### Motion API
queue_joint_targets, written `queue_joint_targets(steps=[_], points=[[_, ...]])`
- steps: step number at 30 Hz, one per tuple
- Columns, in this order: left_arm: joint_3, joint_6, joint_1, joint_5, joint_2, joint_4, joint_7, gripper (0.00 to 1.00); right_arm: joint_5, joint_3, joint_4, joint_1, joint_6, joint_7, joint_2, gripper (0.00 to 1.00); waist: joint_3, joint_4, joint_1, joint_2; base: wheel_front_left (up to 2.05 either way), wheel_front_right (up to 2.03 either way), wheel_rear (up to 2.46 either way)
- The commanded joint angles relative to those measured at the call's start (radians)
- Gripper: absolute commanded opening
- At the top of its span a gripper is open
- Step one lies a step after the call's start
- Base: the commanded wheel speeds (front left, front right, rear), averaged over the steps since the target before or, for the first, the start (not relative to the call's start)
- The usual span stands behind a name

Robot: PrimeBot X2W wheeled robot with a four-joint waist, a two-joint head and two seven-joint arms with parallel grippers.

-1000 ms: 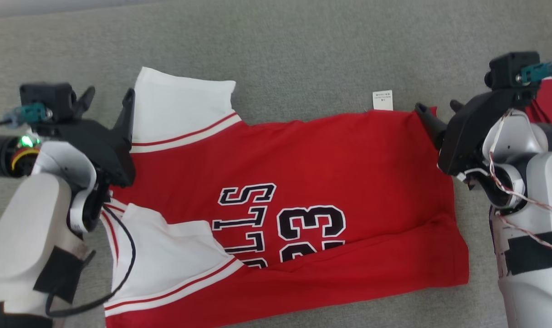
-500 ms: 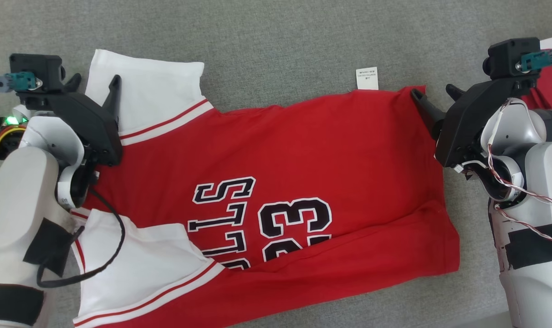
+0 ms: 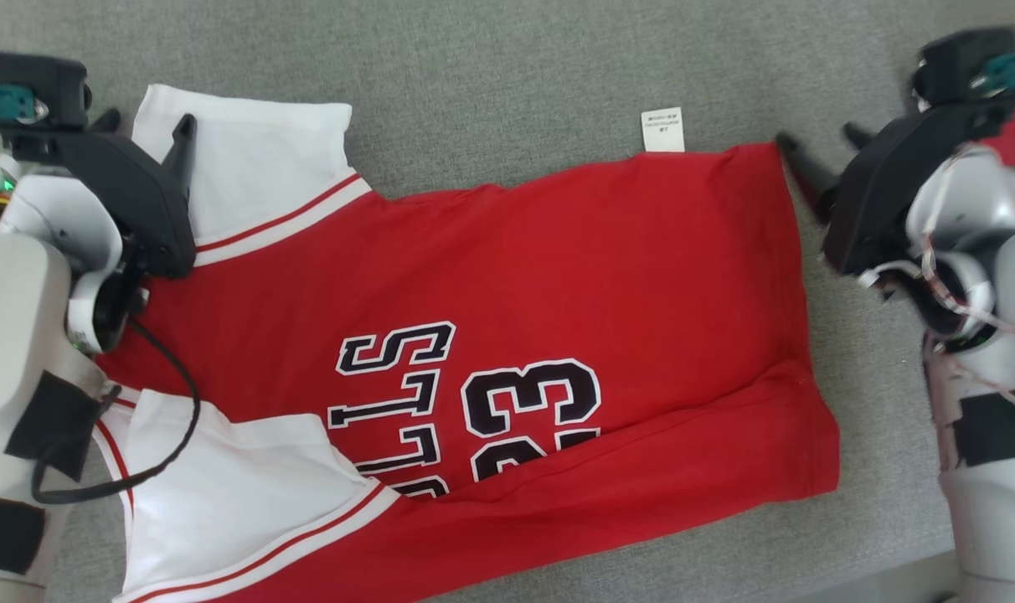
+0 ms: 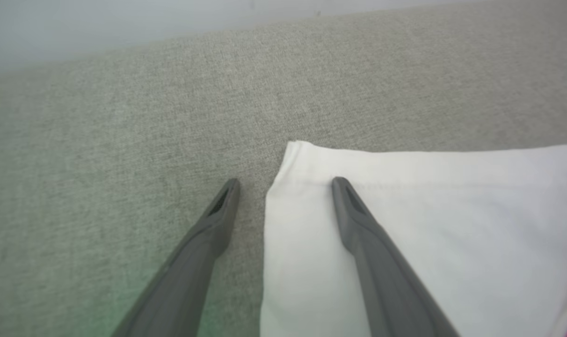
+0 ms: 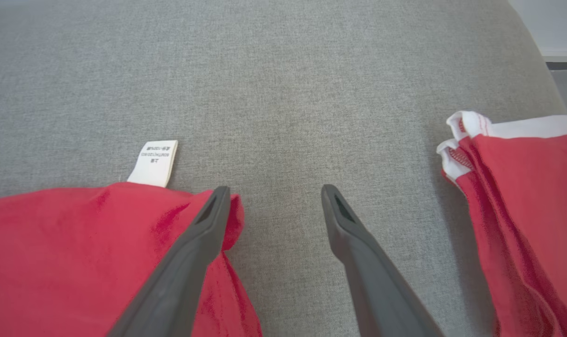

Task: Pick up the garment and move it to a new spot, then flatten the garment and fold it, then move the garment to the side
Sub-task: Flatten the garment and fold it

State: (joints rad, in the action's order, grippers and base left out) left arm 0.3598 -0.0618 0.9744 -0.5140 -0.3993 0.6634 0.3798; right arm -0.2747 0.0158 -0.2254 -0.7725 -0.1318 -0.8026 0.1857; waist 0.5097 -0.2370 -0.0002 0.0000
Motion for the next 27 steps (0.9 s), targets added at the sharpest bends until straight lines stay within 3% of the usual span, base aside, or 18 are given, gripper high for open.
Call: queue_joint_targets(steps=[1, 14, 19, 27], points=[[0.018, -0.006, -0.025, -0.01, 0.001, 0.017, 0.033, 1.0, 0.015, -0.016, 0.0, -0.013, 0.002, -0.009, -0.006, 1.0, 0.009, 0.003, 0.0002, 0.0, 0.0, 0.0, 0.0], [0.022, 0.015, -0.024, -0.012, -0.031, -0.061, 0.073, 1.0, 0.071, -0.053, -0.009, -0.065, 0.002, -0.052, -0.061, 1.0, 0.045, 0.026, 0.0002, 0.0, 0.0, 0.0, 0.0], [0.027, 0.022, -0.027, -0.014, -0.034, -0.075, 0.079, 1.0, 0.074, -0.011, -0.028, -0.039, 0.002, -0.116, -0.058, 1.0, 0.048, 0.026, 0.0002, 0.0, 0.0, 0.0, 0.0], [0.034, 0.027, -0.031, -0.016, -0.039, -0.095, 0.082, 1.0, 0.084, 0.032, 0.038, 0.006, 0.002, -0.207, -0.021, 1.0, 0.048, 0.021, 0.0002, 0.0, 0.0, 0.0, 0.0]])
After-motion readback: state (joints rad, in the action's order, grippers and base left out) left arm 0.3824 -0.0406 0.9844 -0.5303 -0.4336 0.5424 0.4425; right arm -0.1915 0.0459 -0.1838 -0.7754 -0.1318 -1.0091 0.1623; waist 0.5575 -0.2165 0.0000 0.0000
